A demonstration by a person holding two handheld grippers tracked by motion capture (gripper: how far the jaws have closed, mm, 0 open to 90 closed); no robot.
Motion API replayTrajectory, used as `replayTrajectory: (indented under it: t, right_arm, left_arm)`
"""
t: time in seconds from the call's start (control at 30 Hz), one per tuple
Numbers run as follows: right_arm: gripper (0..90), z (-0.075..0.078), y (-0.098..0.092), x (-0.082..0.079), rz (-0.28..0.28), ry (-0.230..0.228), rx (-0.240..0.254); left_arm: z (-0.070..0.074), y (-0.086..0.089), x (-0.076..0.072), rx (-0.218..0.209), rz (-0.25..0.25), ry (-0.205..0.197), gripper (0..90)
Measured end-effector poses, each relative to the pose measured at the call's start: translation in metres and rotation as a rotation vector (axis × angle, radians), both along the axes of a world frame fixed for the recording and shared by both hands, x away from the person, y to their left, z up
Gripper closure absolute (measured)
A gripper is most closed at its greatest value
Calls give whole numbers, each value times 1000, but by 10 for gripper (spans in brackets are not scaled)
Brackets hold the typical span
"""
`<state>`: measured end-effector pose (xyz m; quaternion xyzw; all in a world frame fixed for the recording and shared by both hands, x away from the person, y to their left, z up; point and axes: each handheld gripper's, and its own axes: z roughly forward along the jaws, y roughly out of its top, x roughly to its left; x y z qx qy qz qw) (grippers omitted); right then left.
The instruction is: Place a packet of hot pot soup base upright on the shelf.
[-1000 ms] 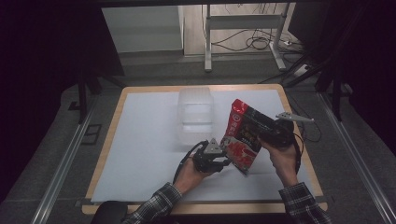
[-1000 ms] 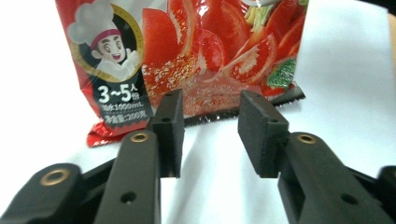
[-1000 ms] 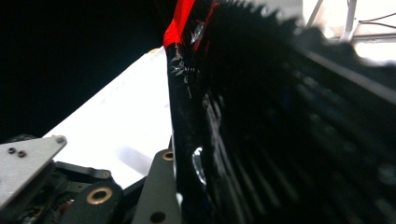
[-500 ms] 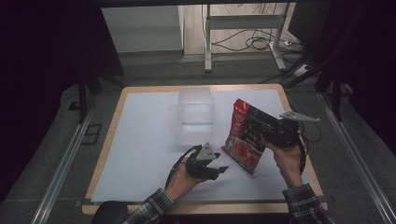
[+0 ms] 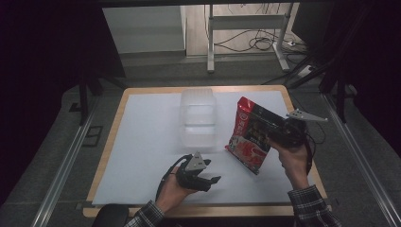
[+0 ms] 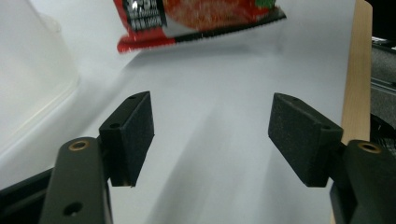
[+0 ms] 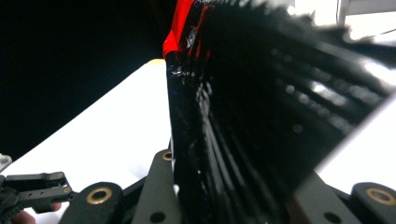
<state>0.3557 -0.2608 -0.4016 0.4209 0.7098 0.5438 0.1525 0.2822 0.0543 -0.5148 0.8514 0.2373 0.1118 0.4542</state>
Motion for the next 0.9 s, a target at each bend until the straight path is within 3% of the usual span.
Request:
replayTrajectory:
  t: [0.2, 0.53, 0.7, 0.9]
  right_arm:
    - [756, 7, -1, 0, -2, -11, 7]
    - [754, 8, -5, 13, -17, 11, 37]
    - [753, 15, -4, 21, -21, 7, 41]
    - [752, 26, 1, 30, -17, -3, 36]
  left_arm:
    - [-2, 11, -7, -14, 27, 6, 266]
    - [-4, 26, -20, -21, 57, -3, 218]
    - [-3, 34, -27, -27, 73, 14, 194]
    - [-3, 39, -34, 2, 88, 10, 153]
